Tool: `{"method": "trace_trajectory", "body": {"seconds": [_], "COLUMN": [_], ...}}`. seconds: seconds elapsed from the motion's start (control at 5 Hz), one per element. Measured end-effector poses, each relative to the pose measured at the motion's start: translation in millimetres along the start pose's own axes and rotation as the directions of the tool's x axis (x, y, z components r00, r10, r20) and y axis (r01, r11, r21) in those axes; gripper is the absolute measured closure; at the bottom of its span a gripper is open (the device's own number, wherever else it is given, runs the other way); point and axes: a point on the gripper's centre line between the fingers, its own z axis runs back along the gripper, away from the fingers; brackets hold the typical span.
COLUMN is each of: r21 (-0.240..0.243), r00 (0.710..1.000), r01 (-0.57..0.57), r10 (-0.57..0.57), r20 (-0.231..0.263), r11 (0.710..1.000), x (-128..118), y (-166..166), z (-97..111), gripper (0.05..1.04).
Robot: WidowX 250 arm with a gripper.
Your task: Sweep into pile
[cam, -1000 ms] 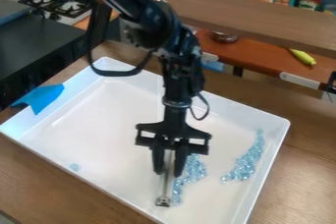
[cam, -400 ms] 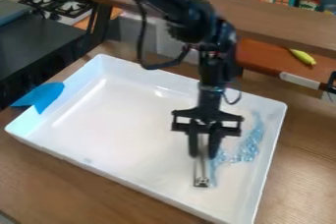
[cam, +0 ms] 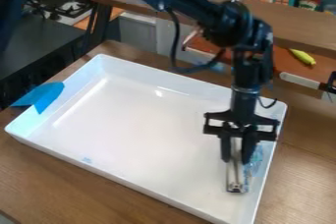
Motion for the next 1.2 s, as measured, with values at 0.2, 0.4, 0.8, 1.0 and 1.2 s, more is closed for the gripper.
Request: {"method": "trace_trajectory", "body": {"seconds": [0.2, 0.4, 0.8, 1.0, 1.2], "r21": [0.004, 0.010, 0.001, 0.042, 0.091], "r00": [0.999, 0.998, 0.995, 0.993, 0.990], "r01": [0.036, 0.063, 0.081, 0.089, 0.106], "r10": [-0.036, -0.063, -0.081, -0.092, -0.113], "r20": [0.005, 0.006, 0.058, 0.074, 0.085], "r11": [0.999, 0.998, 0.997, 0.995, 0.990], "x": [0, 2, 21, 33, 44], "y": [-1, 19, 106, 150, 196], "z": [1, 11, 72, 78, 81], "gripper": [0.742, 0.742, 0.742, 0.742, 0.742]}}
